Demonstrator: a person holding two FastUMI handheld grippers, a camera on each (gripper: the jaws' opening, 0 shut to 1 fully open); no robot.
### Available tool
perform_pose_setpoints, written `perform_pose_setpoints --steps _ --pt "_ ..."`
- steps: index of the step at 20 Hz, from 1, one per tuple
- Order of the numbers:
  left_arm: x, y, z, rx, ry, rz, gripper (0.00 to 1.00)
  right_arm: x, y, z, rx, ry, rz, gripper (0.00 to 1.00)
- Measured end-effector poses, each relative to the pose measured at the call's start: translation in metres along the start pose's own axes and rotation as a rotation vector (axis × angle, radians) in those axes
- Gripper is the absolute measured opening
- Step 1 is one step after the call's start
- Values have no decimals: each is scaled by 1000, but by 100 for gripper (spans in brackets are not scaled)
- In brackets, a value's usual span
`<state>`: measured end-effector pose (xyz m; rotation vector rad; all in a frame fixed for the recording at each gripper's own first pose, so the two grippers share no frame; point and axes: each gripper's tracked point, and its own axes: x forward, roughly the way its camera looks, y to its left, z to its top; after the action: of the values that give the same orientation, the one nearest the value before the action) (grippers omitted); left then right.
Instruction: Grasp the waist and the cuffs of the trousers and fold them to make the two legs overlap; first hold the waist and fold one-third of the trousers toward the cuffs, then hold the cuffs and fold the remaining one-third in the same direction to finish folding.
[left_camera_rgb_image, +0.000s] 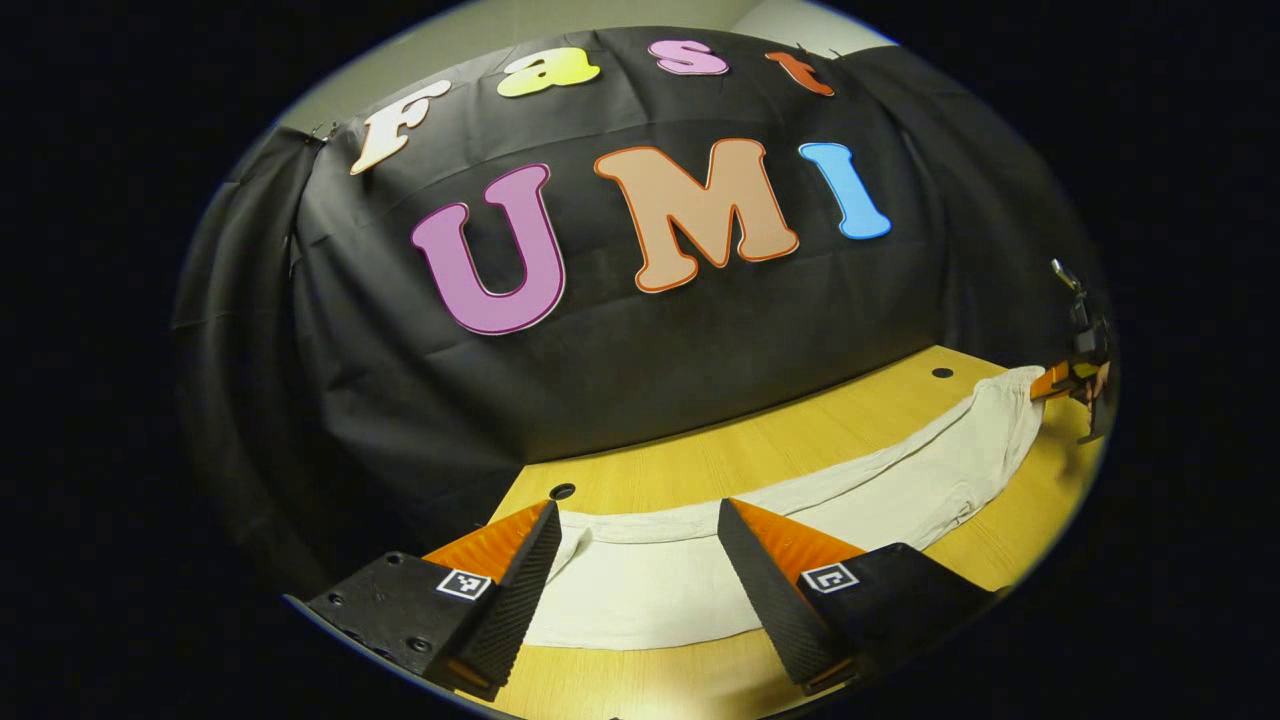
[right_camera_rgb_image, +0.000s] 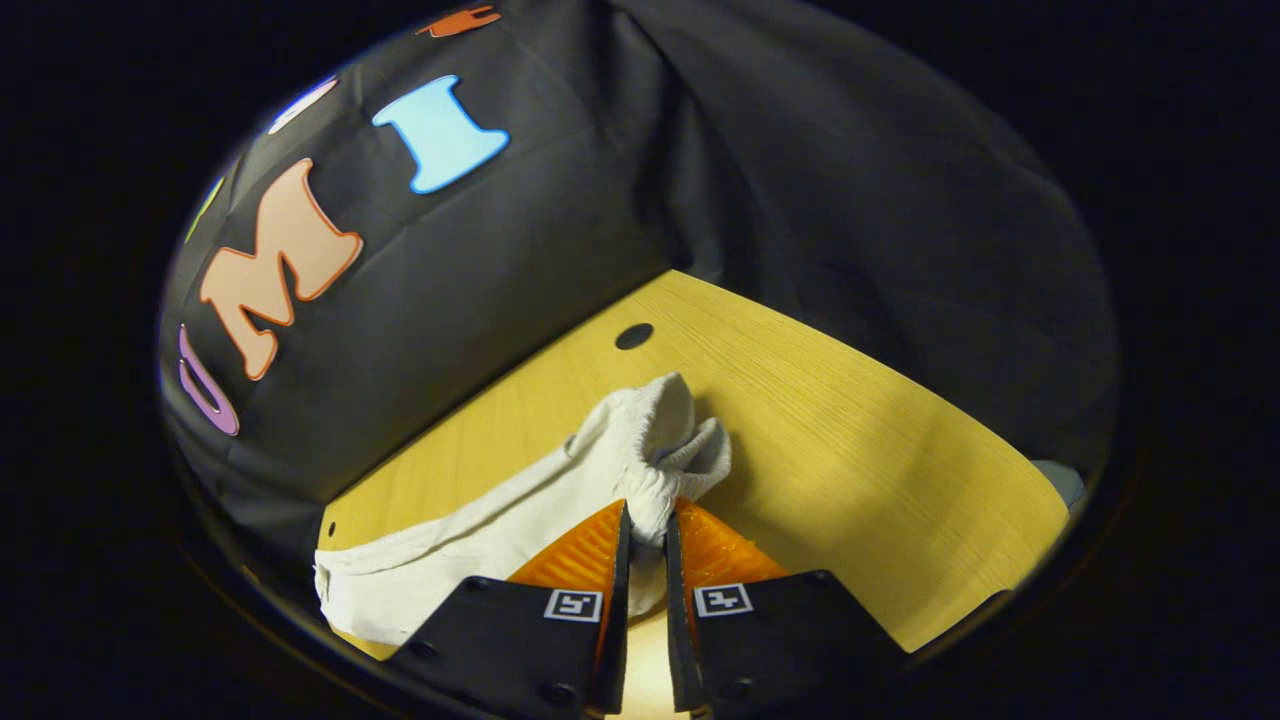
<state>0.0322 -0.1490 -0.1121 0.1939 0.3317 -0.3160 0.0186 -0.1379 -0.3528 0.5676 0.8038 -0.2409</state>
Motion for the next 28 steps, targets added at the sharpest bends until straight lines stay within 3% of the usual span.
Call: perform_pose_setpoints --steps 5,16,26,28 --pt "5 22 -4 -60 -5 -10 96 -23 4 25 -51 -61 90 20" --pt "4 84 -39 -132 16 12 96 -34 5 31 -122 -108 254 20" --pt "-25 129 -71 -138 38 63 96 -33 7 29 -223 -44 403 19" --pt "-29 140 -77 -139 46 72 100 -28 5 19 -262 -18 434 19"
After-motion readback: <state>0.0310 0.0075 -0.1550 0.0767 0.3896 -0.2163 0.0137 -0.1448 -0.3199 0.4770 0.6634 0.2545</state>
